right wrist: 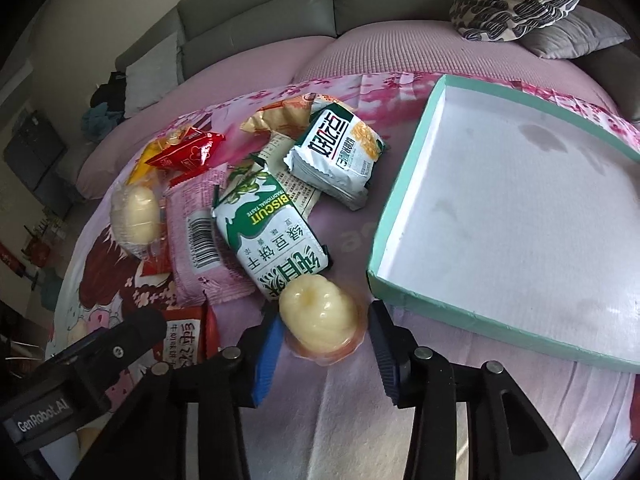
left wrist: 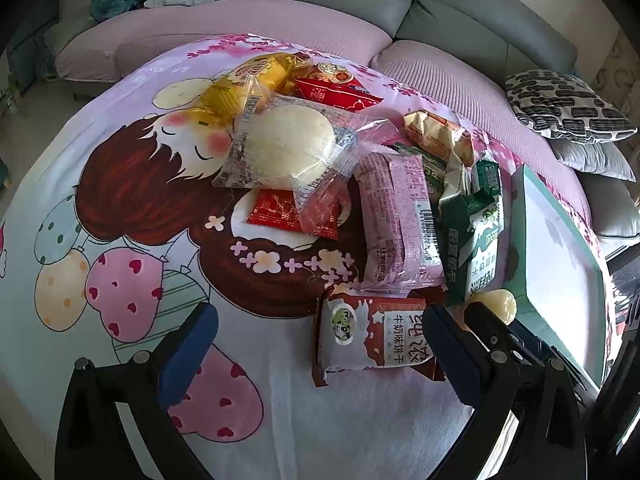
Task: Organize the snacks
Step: 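Grasp the yellow jelly cup with the right gripper while the left gripper approaches the milk biscuit packet, then grasp the white-red milk biscuit packet with the left gripper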
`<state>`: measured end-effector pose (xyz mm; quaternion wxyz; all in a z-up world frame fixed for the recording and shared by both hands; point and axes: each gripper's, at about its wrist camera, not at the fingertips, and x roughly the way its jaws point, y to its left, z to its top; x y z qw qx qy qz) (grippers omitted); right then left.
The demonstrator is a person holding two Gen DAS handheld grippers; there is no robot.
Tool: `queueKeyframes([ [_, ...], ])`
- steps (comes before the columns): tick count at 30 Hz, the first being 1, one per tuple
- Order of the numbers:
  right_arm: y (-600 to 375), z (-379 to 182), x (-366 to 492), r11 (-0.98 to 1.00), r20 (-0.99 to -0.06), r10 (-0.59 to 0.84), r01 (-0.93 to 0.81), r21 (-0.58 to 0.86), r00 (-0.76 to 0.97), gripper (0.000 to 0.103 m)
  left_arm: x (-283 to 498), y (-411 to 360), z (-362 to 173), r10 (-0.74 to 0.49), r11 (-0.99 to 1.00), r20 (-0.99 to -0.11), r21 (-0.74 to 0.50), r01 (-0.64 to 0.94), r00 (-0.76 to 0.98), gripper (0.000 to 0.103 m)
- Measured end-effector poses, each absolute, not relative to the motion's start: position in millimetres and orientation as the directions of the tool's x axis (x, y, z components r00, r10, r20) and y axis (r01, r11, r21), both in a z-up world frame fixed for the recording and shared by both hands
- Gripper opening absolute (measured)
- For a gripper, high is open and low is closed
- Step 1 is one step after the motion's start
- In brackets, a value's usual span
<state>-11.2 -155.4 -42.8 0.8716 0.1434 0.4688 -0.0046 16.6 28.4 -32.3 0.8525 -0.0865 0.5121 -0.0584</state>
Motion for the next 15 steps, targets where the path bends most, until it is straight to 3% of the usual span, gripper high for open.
queueKeyframes([
  [15,-190,-41,-40,0.945,-0.860,0.067,0.245,0.218,0.506,0.044,16,2,-38,-0.189,0.982,-0.873,-0.166,0.090,0.449,0.101],
])
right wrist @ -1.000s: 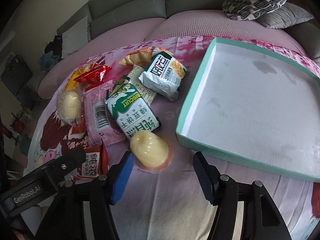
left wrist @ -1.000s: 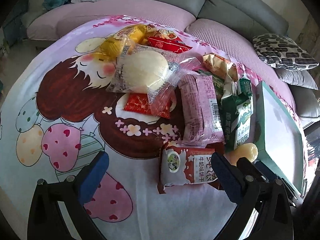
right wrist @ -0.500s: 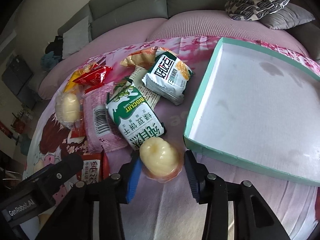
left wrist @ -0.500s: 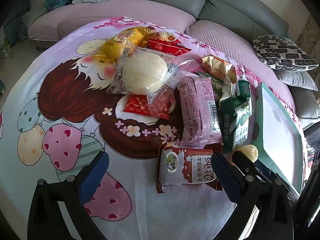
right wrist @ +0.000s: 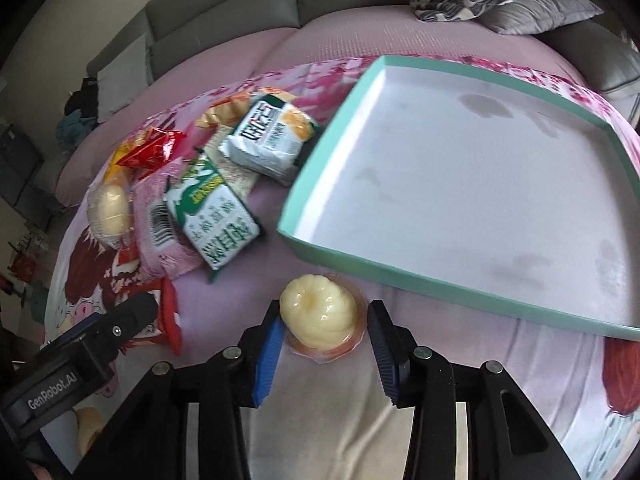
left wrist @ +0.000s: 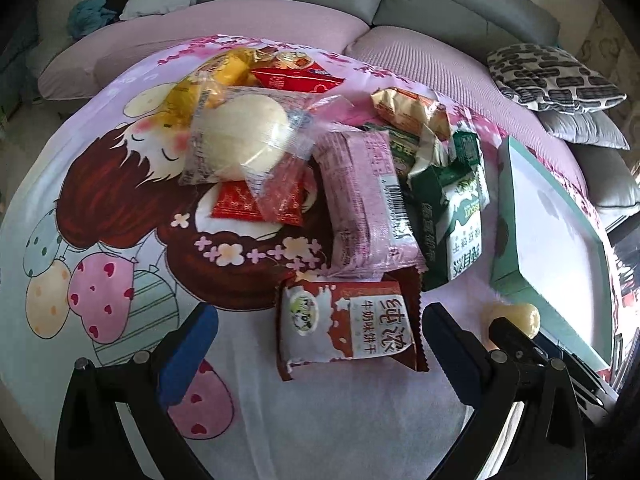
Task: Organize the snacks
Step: 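Grasp the white-red milk biscuit packet with the left gripper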
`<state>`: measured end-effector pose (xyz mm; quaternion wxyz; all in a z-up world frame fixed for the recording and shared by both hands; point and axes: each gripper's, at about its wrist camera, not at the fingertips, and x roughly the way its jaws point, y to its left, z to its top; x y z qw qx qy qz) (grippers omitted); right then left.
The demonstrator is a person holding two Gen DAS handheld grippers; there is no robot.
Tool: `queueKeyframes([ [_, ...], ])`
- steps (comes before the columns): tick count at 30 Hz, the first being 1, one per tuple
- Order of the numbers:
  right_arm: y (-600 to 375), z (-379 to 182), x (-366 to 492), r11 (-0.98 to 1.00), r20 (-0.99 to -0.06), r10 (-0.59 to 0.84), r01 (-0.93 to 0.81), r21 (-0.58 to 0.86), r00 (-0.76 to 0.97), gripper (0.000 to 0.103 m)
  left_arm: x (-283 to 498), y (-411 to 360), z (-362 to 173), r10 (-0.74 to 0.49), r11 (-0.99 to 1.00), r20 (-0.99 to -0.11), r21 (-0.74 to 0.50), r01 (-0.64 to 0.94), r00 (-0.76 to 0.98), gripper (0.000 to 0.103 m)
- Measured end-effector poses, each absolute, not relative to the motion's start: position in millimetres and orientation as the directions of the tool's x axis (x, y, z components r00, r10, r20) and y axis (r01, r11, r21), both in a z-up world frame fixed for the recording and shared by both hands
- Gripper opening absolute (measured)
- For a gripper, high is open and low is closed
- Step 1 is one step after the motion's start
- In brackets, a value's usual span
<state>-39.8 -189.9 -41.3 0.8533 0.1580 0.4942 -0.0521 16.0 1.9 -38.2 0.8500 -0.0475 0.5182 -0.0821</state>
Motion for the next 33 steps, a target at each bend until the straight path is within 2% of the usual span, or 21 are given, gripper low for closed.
queueKeyframes([
  [9,-192,-41,-40,0.947,-0.863,0.067,0.242,0.214,0.501,0.045,18,-22,-48,-0.159,0.985,-0.891,-0.114,0.129,0.426,0.100],
  [12,-192,-41,-39,0.946,-0.863,0.067,0.242,0.214,0.500,0.045,20,-19,-50,-0.158,0.986,-0.893,-0.121,0.113,0.420,0.088],
  [14,-192,-41,-39,0.946,-0.863,0.067,0.243,0.214,0.500,0.045,19,-16,-49,-0.167,0.985,-0.892,-0.133,0.109,0.421,0.086],
  [16,-192,-41,-39,0.946,-0.863,0.068,0.243,0.215,0.500,0.045,18,-14,-48,-0.184,0.982,-0.888,-0.150,0.112,0.421,0.075],
  [33,-188,-28,-45,0.946,-0.839,0.090,0.218,0.241,0.537,0.044,8,6,-36,-0.223,0.975,-0.873,-0.202,0.095,0.433,0.069],
])
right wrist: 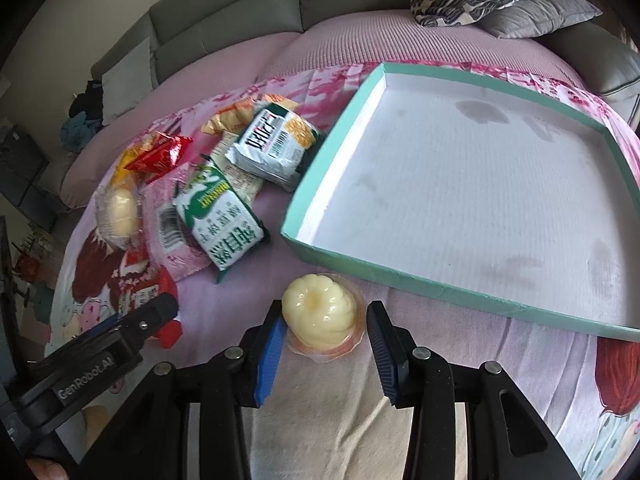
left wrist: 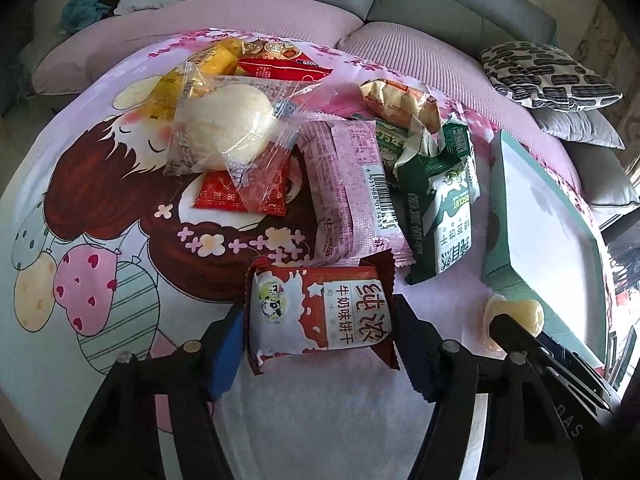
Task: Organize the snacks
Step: 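Grasp the white-red milk biscuit packet with the left gripper, then carry both snacks over the tray and release them inside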
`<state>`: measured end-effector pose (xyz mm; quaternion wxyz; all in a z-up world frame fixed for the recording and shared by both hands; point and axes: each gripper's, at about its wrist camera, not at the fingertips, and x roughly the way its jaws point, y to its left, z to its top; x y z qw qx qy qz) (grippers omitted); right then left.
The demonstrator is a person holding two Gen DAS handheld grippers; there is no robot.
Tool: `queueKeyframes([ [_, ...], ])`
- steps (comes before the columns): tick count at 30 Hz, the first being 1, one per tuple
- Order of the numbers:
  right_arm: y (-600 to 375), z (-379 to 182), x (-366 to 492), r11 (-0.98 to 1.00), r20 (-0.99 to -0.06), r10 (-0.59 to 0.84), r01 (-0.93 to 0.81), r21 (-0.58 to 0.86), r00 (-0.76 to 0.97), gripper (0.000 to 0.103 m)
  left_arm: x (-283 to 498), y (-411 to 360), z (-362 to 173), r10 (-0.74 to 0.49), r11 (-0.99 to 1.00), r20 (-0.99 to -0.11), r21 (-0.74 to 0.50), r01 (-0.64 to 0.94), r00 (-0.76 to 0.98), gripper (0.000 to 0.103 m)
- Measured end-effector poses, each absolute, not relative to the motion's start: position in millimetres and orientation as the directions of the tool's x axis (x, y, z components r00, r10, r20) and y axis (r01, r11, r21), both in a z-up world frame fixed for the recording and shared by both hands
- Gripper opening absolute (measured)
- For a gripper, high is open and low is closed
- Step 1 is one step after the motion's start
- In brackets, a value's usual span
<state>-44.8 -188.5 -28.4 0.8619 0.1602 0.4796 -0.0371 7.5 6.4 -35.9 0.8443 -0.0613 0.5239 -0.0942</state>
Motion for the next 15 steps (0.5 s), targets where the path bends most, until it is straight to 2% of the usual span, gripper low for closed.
queueKeyframes([
  [15,-186,15,-66,0.943,-0.757,0.080,0.197,0.269,0.649,0.044,-14,15,6,-0.258,0.966,-0.817,-0.232,0.116,0.516,0.069],
])
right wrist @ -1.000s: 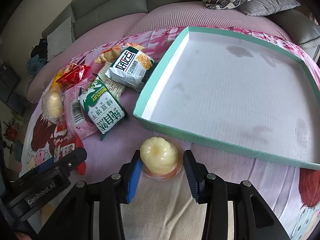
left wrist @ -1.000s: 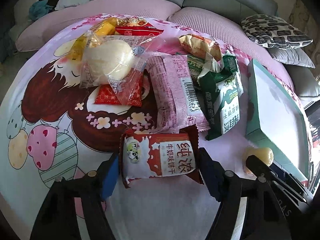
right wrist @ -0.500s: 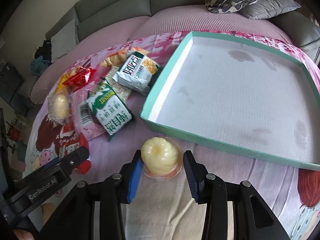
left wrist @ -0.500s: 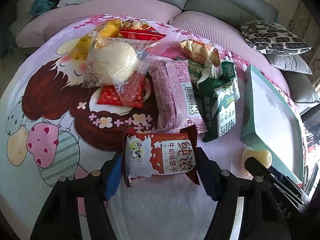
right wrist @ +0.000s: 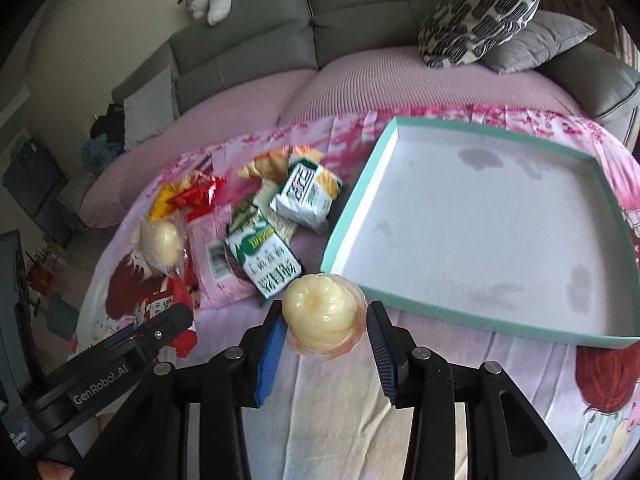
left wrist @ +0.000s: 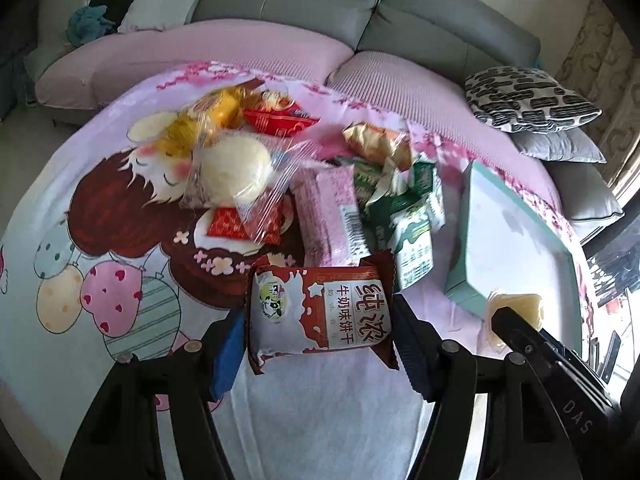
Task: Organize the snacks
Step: 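Carry both snacks over the tray and release them inside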
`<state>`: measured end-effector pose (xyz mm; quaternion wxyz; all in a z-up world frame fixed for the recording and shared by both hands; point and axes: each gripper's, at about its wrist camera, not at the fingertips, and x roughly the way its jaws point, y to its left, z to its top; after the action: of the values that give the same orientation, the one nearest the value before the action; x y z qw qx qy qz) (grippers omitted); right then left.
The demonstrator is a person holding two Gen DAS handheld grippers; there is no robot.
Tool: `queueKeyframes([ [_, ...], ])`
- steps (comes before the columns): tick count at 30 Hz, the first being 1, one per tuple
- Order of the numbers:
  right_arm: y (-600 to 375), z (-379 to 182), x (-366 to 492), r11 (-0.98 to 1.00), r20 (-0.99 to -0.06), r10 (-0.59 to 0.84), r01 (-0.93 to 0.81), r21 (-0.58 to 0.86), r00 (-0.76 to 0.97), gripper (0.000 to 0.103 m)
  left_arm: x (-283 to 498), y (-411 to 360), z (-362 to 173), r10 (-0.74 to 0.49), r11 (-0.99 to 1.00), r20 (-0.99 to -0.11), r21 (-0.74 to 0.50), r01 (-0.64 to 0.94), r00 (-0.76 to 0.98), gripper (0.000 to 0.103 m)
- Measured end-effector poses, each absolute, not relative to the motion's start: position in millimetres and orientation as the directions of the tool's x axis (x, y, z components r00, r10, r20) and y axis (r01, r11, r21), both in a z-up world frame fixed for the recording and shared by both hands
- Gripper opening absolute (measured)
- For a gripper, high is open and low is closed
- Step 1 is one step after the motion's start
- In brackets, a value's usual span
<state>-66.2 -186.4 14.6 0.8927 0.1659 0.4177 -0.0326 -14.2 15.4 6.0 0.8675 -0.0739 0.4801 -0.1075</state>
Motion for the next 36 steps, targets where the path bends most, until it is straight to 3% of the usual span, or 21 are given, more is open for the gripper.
queueKeyframes([
  [8,-226,26,-67,0.921,-0.715,-0.008,0.284,0.268,0.699,0.044,-7,-6,23,-0.258,0.966,-0.788,-0.218,0.139,0.559,0.069],
  [17,-301,21,-67,0.838,-0.705,-0.162,0.473,0.271,0.691,0.044,8,-80,52,-0.336,0.934,-0.729,-0.177,0.310,0.596,0.069],
  [26,-348,4,-76,0.758,-0.714,-0.219,0.576,0.305,0.666,0.044,31,-164,36,-0.400,0.880,-0.730,-0.137,0.455,0.554,0.069],
  [36,-366,-11,-77,0.728,-0.729,-0.226,0.609,0.315,0.646,0.044,55,-201,14,-0.391,0.866,-0.739,-0.094,0.491,0.548,0.069],
])
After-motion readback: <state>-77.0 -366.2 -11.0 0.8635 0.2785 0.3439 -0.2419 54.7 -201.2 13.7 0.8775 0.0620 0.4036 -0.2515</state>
